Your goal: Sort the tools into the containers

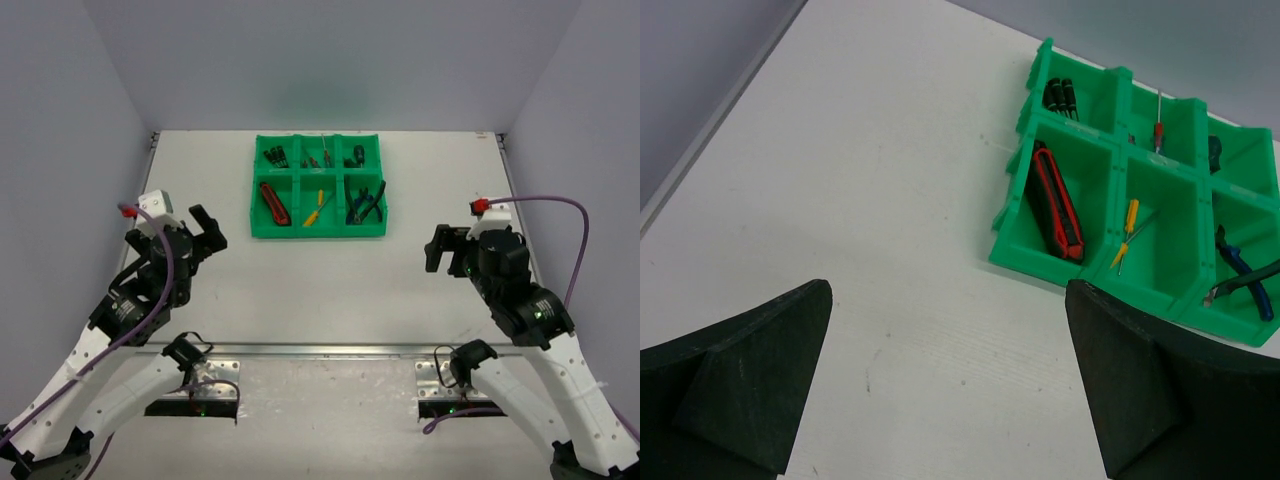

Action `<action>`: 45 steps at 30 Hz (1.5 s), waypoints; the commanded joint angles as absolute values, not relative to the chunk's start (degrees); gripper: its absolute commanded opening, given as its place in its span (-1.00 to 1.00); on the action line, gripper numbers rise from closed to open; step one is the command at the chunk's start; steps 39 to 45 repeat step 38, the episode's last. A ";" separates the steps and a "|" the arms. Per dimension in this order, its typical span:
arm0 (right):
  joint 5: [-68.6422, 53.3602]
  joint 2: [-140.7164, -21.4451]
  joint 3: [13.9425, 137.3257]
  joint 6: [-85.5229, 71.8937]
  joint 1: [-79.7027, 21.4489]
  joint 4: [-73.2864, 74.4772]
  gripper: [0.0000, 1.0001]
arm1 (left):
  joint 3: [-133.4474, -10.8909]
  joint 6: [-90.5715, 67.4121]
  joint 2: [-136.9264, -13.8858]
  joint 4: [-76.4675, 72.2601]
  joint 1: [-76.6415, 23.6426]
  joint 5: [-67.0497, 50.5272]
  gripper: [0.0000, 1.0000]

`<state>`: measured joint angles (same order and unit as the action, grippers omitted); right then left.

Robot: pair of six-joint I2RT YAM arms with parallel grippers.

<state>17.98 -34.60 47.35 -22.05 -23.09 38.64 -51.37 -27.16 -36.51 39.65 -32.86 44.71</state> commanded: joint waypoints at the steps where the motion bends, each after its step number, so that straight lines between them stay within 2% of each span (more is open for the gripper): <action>1: 23.37 -33.47 46.69 -21.94 -23.15 43.07 0.98 | -49.34 -27.33 -33.40 36.56 -32.48 46.86 1.00; 7: 20.27 -29.97 44.81 -21.96 -23.17 39.66 0.98 | -49.04 -27.12 -33.80 36.32 -32.52 46.85 1.00; 45: 18.83 -30.65 44.41 -22.41 -23.14 39.22 0.98 | -48.25 -25.58 -32.45 34.63 -32.34 43.18 1.00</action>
